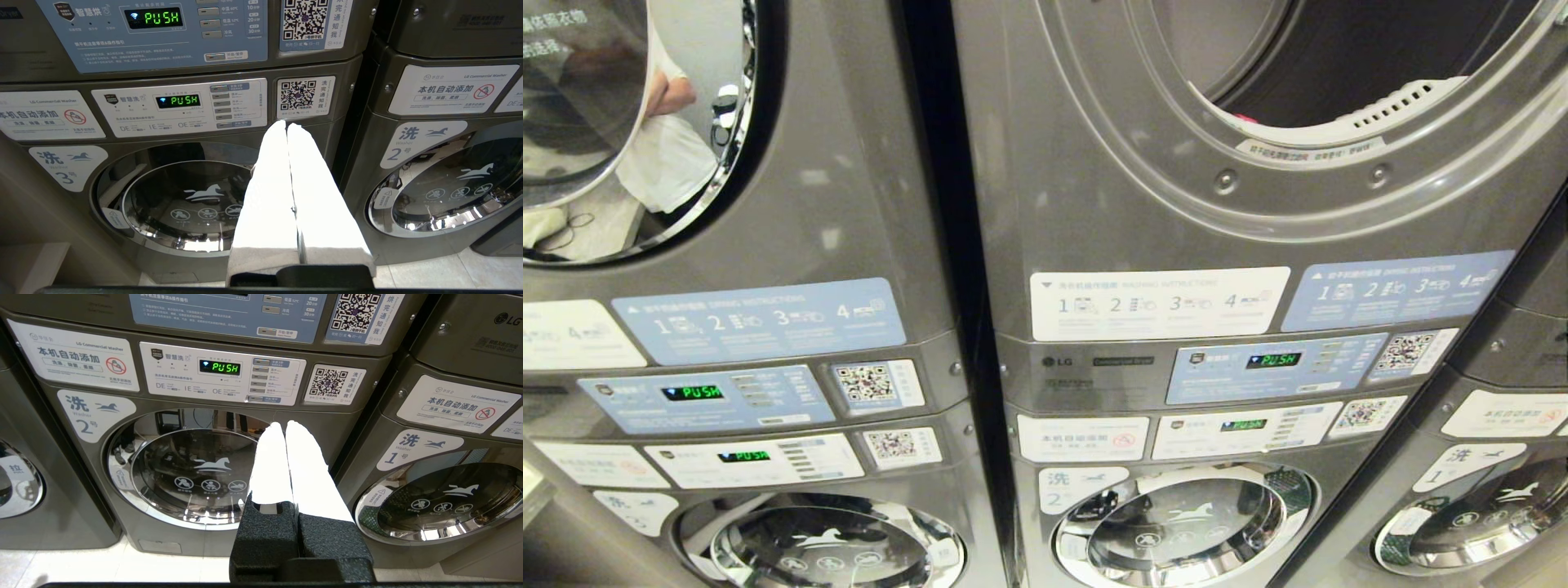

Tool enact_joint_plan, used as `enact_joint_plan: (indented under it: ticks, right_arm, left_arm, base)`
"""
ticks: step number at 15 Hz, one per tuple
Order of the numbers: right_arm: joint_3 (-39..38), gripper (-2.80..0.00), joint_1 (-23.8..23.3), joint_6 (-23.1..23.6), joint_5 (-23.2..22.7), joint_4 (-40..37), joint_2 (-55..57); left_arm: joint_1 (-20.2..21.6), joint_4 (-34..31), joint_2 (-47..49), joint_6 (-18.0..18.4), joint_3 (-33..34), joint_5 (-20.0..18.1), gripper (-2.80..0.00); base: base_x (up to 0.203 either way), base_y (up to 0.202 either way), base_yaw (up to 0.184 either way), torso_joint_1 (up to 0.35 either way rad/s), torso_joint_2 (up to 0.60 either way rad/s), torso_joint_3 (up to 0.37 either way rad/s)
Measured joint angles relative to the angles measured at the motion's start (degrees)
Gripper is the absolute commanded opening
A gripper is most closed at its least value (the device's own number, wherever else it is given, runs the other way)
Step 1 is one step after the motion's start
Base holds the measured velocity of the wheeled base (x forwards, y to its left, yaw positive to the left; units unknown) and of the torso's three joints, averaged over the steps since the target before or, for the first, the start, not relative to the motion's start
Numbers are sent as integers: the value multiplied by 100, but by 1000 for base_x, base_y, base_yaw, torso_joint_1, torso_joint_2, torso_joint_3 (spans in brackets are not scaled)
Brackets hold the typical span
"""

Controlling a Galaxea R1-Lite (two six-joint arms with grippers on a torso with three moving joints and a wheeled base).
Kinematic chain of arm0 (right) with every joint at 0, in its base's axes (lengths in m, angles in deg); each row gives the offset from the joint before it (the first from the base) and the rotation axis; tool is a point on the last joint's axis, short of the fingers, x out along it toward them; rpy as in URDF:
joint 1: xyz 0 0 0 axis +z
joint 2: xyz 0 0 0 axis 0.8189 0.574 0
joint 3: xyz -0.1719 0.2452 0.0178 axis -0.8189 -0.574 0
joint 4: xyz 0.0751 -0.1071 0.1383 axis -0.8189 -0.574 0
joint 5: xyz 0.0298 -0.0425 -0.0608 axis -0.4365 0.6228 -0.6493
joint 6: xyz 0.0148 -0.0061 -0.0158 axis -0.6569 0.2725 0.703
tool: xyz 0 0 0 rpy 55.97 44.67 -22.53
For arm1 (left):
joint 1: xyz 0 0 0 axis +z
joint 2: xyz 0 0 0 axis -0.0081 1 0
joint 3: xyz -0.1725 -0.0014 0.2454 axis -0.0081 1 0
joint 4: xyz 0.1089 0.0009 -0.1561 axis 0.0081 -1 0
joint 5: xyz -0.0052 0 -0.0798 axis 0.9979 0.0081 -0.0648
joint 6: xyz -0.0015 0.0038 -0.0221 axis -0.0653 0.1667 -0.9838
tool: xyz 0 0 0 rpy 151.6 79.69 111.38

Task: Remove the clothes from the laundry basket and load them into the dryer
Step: Close the dryer

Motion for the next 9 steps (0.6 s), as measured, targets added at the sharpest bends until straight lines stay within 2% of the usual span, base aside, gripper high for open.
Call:
enact_joint_plan:
  ticks: [9]
  right_arm:
    - [0, -280, -5, 13, 3, 0, 0]
  left_arm:
    - [0, 5, 0, -117, 0, 21, -280]
  base:
    - [-2, -6, 0, 0, 0, 1]
